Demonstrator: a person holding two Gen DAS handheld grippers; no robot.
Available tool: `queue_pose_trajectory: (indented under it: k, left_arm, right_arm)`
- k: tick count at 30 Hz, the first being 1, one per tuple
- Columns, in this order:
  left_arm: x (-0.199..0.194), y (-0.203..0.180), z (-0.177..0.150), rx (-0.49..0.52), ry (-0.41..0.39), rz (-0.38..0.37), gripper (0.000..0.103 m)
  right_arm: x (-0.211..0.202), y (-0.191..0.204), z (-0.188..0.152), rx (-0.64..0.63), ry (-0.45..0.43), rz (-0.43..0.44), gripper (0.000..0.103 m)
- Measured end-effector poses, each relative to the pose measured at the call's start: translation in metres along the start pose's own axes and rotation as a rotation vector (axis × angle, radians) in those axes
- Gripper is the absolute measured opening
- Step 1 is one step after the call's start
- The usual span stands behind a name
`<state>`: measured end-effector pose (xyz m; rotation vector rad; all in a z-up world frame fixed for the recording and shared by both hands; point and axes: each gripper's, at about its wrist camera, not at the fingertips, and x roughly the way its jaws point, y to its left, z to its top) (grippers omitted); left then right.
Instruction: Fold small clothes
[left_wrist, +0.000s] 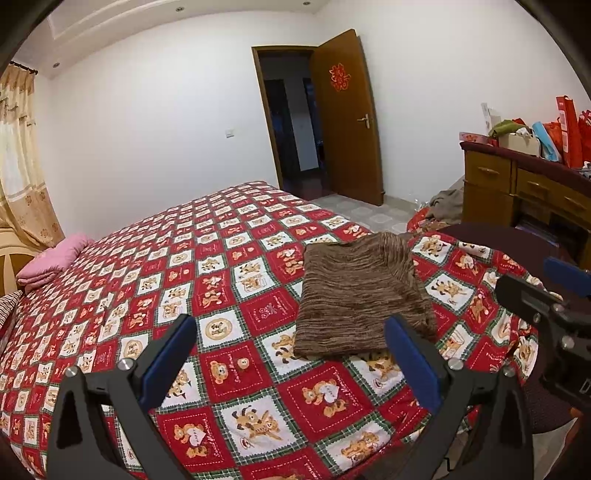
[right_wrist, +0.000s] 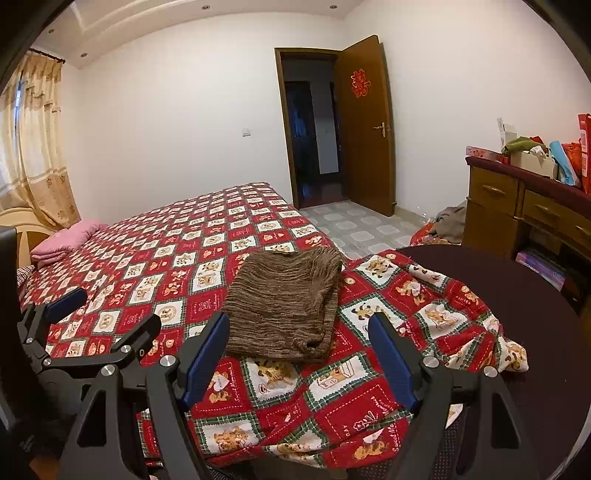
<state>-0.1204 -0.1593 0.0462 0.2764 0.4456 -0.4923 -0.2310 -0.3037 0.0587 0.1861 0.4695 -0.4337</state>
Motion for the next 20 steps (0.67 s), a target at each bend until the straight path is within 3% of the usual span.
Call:
queue_pose_trajectory:
  k: [5, 11, 20]
  left_arm:
    - [-0.0001, -0.0026, 0.0004, 0.015, -0.008, 0.015, 0.103]
    - [0.0023, 0.0036, -0.0007, -0.031, 0.008, -0.086, 0.103]
    - [0.0063, 0.0043, -0.0012, -0.022, 0.026, -0.048, 0.103]
  right_arm:
    - [0.0003, -0.0007, -0.0003, 0.004, 0.000, -0.001, 0.078]
    - [0.0003, -0.0012, -0.0016, 0.008, 0.003, -0.010, 0.078]
    - [0.0054, -0.0023, -0.0052, 0.019, 0.024, -0.015, 0.078]
